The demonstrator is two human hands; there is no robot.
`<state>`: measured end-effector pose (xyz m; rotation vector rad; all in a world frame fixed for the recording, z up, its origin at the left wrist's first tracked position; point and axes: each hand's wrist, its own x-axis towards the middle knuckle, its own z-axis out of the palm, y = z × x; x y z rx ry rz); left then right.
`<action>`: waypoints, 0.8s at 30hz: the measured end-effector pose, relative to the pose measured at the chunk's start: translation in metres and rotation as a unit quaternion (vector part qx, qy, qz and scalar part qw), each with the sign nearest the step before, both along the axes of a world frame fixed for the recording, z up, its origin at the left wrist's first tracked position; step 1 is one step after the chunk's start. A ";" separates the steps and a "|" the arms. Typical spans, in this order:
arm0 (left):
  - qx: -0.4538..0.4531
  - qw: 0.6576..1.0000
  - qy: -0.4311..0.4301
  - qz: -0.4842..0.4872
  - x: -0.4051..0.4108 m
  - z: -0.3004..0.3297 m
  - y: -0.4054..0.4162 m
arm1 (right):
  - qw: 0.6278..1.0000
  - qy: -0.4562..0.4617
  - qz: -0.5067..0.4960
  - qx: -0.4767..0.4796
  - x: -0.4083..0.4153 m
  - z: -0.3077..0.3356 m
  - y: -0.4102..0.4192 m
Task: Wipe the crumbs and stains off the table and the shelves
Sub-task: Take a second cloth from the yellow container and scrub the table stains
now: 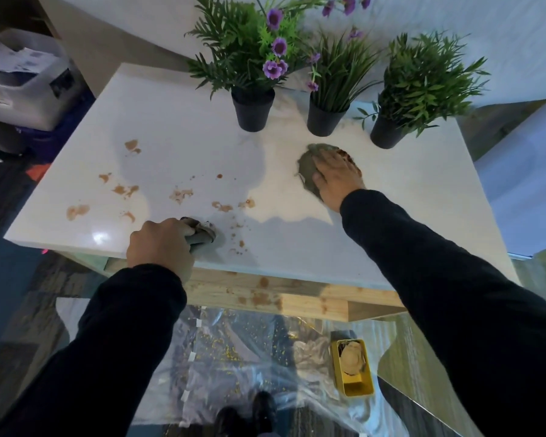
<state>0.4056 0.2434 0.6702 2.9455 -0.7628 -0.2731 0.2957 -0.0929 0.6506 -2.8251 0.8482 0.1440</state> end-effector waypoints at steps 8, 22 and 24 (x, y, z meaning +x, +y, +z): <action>0.008 1.000 0.009 0.013 -0.001 0.003 -0.004 | 0.999 0.012 -0.015 0.026 -0.178 -0.008 0.030; -0.061 0.995 0.034 -0.065 0.008 -0.008 0.014 | 0.996 -0.054 -0.053 0.054 -0.108 -0.022 0.230; -0.073 0.993 0.055 -0.080 0.008 -0.006 0.020 | 0.994 -0.071 -0.037 0.072 -0.108 -0.019 0.232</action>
